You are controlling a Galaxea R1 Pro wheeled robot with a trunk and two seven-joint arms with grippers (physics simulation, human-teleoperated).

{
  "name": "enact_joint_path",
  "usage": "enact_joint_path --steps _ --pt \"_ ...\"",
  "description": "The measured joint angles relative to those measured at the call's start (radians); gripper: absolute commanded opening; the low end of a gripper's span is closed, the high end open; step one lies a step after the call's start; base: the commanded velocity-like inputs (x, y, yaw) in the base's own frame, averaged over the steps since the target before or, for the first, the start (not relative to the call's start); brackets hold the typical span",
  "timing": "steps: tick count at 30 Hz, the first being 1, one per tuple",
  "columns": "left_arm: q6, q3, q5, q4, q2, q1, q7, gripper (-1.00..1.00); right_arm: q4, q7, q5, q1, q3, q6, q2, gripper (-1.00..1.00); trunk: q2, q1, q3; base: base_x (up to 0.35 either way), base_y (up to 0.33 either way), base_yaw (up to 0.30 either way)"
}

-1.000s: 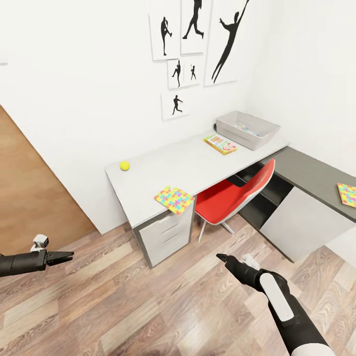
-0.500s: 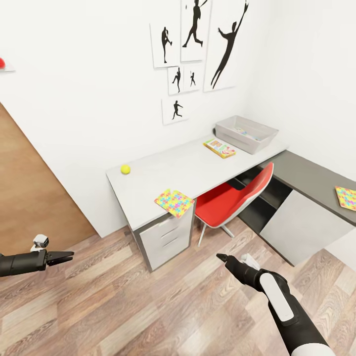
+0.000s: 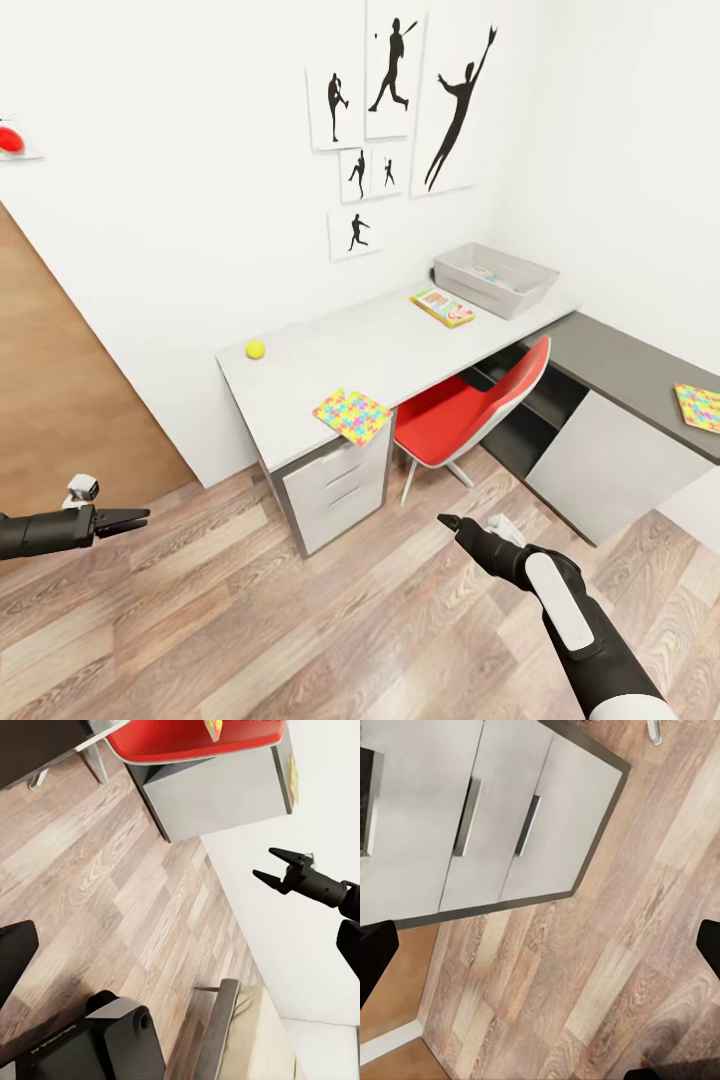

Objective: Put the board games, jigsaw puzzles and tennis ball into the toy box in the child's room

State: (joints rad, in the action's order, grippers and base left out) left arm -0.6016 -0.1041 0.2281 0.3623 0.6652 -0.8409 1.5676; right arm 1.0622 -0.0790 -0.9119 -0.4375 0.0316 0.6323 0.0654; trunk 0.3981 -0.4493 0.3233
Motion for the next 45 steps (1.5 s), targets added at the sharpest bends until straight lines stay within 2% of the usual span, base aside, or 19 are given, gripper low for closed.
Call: enact_joint_path --steps 24,45 --pt "0.0 0.0 0.0 0.0 -0.001 0.0 0.0 1.0 -0.001 0.001 0.007 0.0 -0.001 -0.001 -0.001 1.0 0.0 0.0 -0.04 0.0 -0.065 0.0" --pt "0.0 0.0 0.0 0.0 -0.002 0.0 0.0 1.0 -0.001 0.0 0.008 0.0 -0.002 -0.001 -0.001 1.0 0.0 0.0 -0.075 0.0 -0.194 0.083"
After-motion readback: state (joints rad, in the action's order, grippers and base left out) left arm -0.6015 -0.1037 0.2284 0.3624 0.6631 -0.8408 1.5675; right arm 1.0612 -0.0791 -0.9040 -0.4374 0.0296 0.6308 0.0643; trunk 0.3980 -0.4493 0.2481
